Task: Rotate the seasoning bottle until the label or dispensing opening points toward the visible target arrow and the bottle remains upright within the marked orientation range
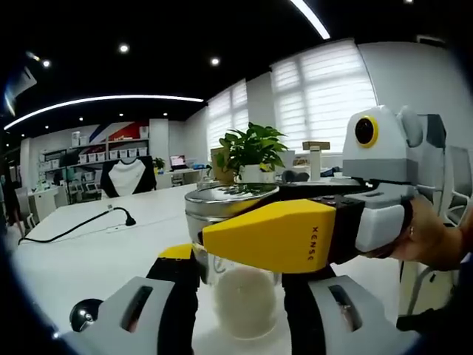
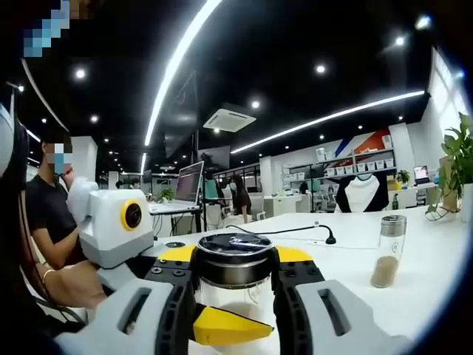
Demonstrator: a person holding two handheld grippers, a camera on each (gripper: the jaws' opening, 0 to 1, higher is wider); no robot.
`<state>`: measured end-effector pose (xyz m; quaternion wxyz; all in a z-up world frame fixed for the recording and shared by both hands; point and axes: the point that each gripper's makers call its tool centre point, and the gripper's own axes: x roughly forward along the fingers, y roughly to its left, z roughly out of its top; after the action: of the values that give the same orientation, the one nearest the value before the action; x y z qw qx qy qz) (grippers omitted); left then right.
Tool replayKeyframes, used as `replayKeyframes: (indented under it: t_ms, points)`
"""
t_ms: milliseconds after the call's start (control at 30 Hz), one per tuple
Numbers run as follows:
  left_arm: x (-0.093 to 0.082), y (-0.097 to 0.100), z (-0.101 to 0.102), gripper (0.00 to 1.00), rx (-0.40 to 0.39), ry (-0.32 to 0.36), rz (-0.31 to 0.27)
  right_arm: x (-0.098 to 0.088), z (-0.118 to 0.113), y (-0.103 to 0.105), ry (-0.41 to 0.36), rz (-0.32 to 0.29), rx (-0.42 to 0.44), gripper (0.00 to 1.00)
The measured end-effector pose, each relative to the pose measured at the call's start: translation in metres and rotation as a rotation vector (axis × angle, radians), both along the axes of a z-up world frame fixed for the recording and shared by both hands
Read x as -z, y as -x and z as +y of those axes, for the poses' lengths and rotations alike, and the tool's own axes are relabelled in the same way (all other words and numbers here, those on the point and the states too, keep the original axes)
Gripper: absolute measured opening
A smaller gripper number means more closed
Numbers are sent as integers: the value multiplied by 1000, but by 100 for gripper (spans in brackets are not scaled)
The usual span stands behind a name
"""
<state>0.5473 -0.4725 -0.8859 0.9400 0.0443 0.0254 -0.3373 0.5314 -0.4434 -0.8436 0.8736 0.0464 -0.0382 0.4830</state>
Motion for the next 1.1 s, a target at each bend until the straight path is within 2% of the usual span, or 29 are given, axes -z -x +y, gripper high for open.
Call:
replayKeyframes:
  t_ms: [167, 233, 300, 433, 633, 900, 967, 1100]
  points:
    - [3, 1, 0, 44, 5, -23, -11, 4, -2, 3, -4, 4, -19, 37]
    - [2, 3, 0, 44, 17, 16, -12, 5, -3, 3, -5, 7, -27, 37]
    - [4, 4, -1, 44, 26, 54, 14, 5, -4, 3, 3, 12, -27, 37]
    - [4, 3, 0, 44, 22, 23, 0, 7, -9, 2, 44, -3, -22, 39]
    - [-1, 1, 4, 44, 12, 49, -12, 10, -15, 4, 24, 26, -17, 39]
    - [0, -2, 15, 44, -8, 45, -6, 1, -41, 6, -1, 22, 25, 40]
    - [0, -2, 19, 44, -10, 68, 3, 2, -49, 5, 6, 21, 39, 40]
    - [-3, -2, 20, 44, -14, 46, -14, 12, -60, 3, 35, 29, 63, 40]
